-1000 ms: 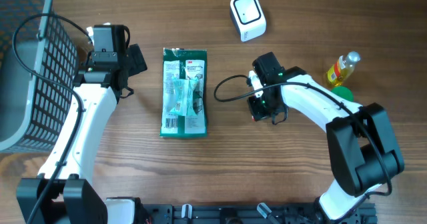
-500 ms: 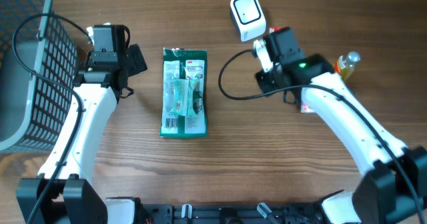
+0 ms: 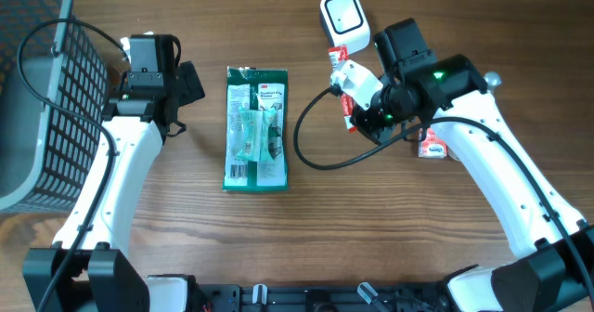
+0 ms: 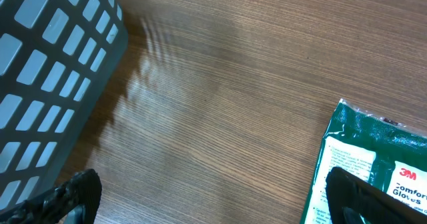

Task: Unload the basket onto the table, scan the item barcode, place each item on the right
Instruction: 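Hold the red sticks under the white scanner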

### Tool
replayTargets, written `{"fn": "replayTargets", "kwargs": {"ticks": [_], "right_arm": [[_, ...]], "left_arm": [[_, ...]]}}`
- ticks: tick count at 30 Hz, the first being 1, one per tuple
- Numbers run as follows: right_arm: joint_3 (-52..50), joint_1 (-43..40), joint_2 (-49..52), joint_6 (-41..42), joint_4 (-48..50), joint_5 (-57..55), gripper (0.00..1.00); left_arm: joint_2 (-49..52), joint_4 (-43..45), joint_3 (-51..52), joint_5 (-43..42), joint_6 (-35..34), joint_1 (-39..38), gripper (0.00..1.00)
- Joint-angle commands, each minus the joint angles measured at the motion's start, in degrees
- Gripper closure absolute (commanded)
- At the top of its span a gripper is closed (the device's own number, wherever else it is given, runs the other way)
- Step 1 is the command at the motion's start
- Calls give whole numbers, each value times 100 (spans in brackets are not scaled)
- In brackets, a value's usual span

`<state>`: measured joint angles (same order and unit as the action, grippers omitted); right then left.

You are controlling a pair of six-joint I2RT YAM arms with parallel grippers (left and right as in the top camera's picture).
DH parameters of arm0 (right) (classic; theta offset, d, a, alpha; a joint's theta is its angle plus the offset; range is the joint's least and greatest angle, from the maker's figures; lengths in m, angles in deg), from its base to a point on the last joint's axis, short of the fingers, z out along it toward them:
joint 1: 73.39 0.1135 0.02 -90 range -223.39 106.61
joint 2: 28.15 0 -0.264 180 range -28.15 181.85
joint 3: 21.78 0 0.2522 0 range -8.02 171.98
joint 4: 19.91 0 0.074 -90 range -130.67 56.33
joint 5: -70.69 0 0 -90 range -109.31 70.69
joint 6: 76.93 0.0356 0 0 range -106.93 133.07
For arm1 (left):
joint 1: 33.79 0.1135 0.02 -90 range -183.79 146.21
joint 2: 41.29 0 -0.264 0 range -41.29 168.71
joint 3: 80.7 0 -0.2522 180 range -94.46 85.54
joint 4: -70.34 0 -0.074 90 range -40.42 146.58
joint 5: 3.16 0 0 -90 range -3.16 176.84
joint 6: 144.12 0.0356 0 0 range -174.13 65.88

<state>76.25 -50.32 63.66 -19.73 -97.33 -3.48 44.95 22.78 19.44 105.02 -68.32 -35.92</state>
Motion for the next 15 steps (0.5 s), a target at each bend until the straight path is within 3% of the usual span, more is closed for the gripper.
{"fn": "replayTargets", "kwargs": {"ticks": [1, 15], "right_arm": [[76, -20, -85, -319, 9, 356, 96], [11, -20, 70, -278, -195, 417, 96]], "left_arm": [[-4, 17, -61, 52, 50, 28, 0], [-4, 17, -61, 52, 50, 28, 0]]}}
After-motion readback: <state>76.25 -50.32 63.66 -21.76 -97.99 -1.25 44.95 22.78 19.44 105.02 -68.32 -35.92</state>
